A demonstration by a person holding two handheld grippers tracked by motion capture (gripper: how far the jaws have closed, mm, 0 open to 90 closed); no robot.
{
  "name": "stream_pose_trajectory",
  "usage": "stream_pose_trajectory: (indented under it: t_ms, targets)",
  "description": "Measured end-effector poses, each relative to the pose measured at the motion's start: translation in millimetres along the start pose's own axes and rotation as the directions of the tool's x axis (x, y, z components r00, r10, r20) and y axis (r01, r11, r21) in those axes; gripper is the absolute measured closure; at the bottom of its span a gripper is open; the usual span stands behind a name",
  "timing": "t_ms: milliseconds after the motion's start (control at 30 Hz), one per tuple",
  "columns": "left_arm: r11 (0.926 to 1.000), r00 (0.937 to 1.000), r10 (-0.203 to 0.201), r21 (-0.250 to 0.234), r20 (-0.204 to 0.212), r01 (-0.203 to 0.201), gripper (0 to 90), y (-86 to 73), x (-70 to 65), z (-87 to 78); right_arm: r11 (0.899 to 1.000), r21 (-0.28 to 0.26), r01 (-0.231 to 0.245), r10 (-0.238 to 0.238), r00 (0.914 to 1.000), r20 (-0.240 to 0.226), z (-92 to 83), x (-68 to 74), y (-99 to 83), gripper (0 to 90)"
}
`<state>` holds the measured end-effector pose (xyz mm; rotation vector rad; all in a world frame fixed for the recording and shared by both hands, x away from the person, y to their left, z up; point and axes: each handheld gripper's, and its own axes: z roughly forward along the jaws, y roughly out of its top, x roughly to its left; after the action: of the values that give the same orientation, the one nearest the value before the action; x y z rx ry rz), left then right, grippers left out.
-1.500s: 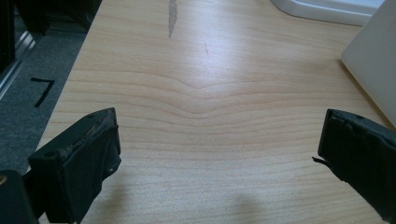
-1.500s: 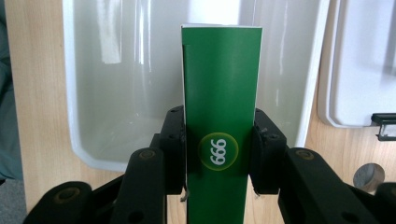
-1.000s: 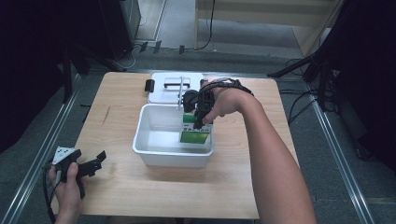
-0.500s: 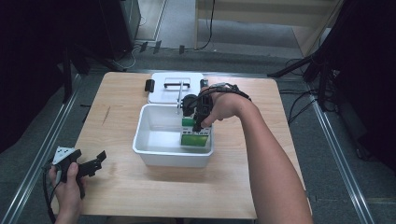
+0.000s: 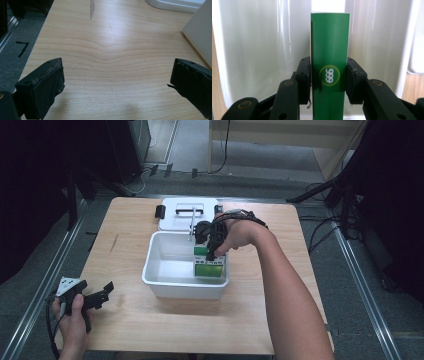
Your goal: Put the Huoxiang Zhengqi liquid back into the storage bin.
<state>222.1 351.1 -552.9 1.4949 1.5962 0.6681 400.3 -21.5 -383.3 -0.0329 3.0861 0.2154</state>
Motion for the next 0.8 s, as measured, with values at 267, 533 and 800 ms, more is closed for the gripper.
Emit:
stream_pose_trajectory:
  t_ms: [267, 533, 800]
  targets:
    - [1.0, 1.0, 0.001, 0.0, 0.0, -0.001, 0.1, 0.0, 0.0, 0.1, 0.998, -0.021, -0.067, 0.067, 0.9977, 0.011, -5.3, 1.2, -2.8, 43.5]
    - [1.0, 1.0, 0.002, 0.003, -0.001, -0.002, 0.0, 0.1, -0.1, 0.1, 0.994, -0.057, -0.097, 0.1, 0.994, 0.044, -15.4, 3.5, -3.7, 28.6]
    - [1.0, 1.0, 0.003, 0.003, -0.001, -0.003, 0.0, 0.2, -0.1, 0.3, 0.983, -0.082, -0.163, 0.17, 0.9808, 0.095, -24.9, 4.4, -5.0, 9.2]
